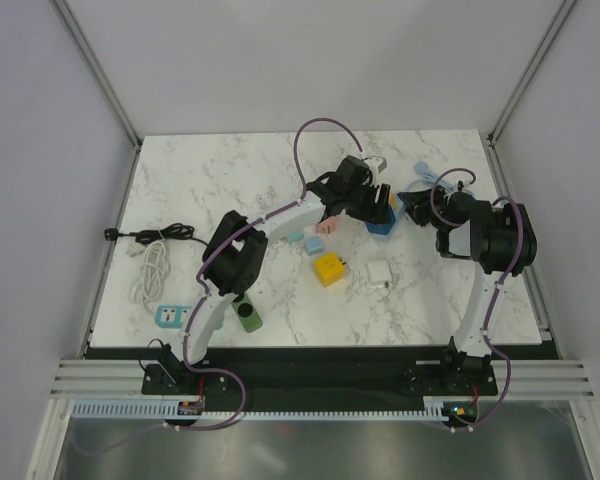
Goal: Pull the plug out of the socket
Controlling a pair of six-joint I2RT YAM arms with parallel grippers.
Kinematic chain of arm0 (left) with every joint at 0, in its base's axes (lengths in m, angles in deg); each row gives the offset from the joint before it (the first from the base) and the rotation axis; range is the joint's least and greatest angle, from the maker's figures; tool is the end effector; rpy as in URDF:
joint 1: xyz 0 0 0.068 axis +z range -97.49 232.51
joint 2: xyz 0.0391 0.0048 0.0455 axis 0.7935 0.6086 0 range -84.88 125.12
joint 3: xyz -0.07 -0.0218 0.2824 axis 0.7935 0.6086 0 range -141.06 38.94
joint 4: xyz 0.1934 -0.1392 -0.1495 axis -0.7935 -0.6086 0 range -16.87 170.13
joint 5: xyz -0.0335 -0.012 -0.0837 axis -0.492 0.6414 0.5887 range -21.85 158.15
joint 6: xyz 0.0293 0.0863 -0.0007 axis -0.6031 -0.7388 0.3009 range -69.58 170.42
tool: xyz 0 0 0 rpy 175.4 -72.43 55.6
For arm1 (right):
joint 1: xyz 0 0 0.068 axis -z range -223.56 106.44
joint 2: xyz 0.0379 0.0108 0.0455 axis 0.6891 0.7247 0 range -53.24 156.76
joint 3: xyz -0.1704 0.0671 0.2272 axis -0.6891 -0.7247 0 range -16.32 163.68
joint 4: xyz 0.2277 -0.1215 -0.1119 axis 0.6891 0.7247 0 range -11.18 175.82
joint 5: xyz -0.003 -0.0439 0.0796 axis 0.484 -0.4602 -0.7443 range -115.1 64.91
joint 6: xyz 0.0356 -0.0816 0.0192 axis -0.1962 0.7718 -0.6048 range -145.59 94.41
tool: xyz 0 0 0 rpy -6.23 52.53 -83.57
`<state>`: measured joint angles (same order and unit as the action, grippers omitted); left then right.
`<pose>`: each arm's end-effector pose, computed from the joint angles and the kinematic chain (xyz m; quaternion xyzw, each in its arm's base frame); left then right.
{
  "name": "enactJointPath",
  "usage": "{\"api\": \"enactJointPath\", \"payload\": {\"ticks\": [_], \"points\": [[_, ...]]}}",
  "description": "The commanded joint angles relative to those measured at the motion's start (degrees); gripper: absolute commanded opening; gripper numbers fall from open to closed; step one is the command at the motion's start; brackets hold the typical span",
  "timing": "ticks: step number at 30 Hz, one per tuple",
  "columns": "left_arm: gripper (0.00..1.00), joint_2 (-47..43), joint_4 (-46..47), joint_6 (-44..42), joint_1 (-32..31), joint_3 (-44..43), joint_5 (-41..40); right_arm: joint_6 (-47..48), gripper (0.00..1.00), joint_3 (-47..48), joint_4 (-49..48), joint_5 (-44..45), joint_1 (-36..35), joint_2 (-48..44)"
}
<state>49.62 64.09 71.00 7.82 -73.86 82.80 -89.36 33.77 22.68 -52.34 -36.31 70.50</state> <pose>0.4185 -0.4431 0.1794 0.2409 0.8591 -0.3320 0.3061 0.4509 -0.0196 0.0668 0.3419 0.7189 0.4394 0.4162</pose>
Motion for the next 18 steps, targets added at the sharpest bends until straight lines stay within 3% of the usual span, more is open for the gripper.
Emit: {"api": "enactJointPath", "payload": {"ticks": [1, 2, 5, 6, 9, 12, 16, 18], "points": [[0.02, -3.8, 5.9, 3.8, -0.5, -0.9, 5.4, -0.1, 0.42, 0.6, -2.3, -1.8, -0.5, 1.0], [0.02, -3.7, 6.0, 4.1, -0.5, -1.0, 5.5, -0.1, 0.38, 0.6, -2.4, -1.9, -0.5, 1.1], [0.02, -3.4, 6.1, 5.8, -0.5, -0.9, 5.9, 0.8, 0.05, 0.7, -2.8, -1.9, -0.5, 0.9], [0.02, -3.4, 6.1, 6.5, -0.4, -1.0, 6.3, 1.6, 0.0, 0.9, -1.8, -1.8, -0.5, 0.8], [0.02, -4.2, 9.6, 12.8, 1.0, 2.5, 9.9, 4.1, 0.0, -0.3, 0.6, 0.3, -0.5, -2.2], [0.02, -7.7, 21.1, 18.8, 2.0, 10.5, 12.5, 4.4, 0.0, -1.9, 0.9, 1.8, 0.0, -3.4], [0.02, -10.4, 23.7, 17.4, 1.9, 14.2, 8.3, 4.4, 0.0, -2.4, 1.3, 1.9, 0.7, -3.2], [0.02, -11.0, 18.0, 12.6, 1.3, 13.2, 4.7, 4.8, 0.0, -2.4, 1.9, 2.1, 0.7, -3.2]]}}
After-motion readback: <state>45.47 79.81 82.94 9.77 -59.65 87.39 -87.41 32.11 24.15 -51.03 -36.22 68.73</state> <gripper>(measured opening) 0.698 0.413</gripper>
